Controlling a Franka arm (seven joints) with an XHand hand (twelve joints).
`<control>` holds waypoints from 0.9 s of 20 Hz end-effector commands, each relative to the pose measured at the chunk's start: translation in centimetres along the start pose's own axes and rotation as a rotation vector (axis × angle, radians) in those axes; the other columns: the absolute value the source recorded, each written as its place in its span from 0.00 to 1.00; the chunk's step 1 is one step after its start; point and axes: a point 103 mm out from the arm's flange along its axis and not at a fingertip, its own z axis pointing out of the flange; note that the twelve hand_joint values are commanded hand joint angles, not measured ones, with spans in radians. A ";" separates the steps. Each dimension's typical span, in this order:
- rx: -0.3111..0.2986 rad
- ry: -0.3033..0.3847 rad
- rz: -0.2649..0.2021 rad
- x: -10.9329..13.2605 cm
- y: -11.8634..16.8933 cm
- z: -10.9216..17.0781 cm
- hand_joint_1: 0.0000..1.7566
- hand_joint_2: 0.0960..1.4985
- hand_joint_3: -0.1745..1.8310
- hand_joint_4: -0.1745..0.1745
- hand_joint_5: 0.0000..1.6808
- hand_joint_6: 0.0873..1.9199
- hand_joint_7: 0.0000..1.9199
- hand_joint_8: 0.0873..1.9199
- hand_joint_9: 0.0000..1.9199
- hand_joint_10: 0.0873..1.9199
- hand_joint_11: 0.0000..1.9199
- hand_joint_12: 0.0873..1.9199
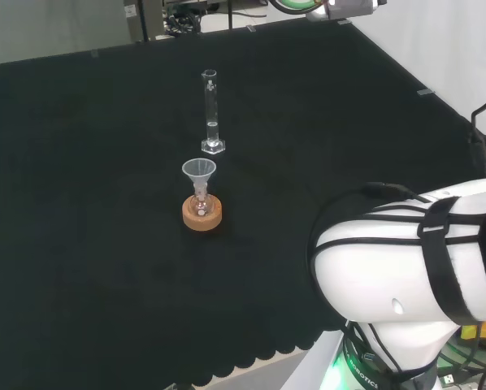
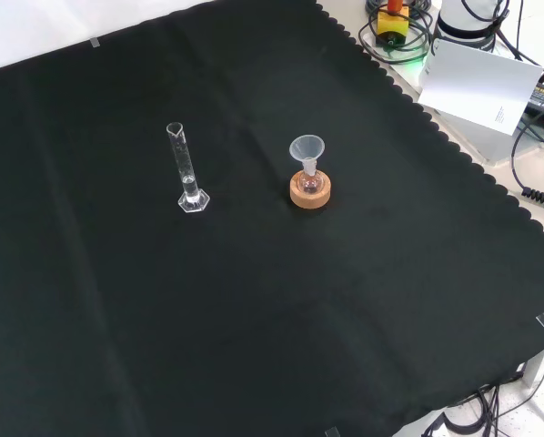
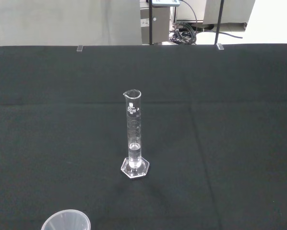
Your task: Pick up the graduated cylinder.
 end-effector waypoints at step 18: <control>0.014 0.027 0.039 -0.8 3.4 3.3 0.08 0.81 0.27 0.48 0.09 0.00 0.00 0.16 0.05 0.32 0.00 0.68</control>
